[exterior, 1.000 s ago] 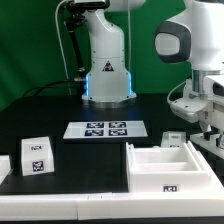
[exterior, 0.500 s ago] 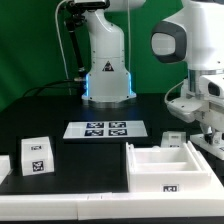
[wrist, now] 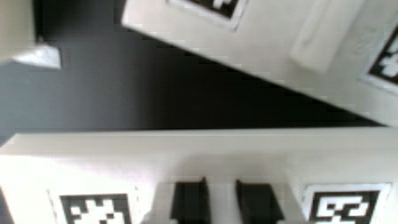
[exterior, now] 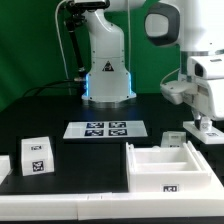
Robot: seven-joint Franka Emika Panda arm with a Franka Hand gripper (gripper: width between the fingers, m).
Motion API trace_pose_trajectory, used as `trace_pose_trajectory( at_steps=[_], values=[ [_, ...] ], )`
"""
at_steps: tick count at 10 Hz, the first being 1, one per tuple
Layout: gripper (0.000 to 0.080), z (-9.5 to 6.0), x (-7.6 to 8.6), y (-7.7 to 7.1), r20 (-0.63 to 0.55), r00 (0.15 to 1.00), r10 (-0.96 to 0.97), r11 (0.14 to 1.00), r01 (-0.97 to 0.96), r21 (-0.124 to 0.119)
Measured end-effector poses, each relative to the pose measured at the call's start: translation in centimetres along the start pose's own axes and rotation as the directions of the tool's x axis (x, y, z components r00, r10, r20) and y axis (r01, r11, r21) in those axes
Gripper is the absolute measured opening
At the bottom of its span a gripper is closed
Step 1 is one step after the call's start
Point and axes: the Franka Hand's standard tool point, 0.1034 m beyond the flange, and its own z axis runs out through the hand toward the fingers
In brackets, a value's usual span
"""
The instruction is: Assemble cabinet
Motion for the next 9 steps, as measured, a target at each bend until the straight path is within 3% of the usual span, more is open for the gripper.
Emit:
trace_pose_trajectory(
  at_steps=[1, 3, 5, 9],
  values=[
    [0.0069, -1.0, -1.5, -0.7, 0.012, 1.000, 0.025, 1.000, -0.025, -0.018],
    [0.0070, -1.8, -4.8, -1.8, 0.034, 0.999, 0.036, 0.999, -0.035, -0.018],
    [0.0070, -0.9, -7.7, -2.8, 0.029, 0.997, 0.066, 0.998, -0.066, -0.016],
    [0.0070, -0.5, -7.8, -2.6, 0.025, 0.995, 0.098, 0.995, -0.097, -0.014]
  ],
)
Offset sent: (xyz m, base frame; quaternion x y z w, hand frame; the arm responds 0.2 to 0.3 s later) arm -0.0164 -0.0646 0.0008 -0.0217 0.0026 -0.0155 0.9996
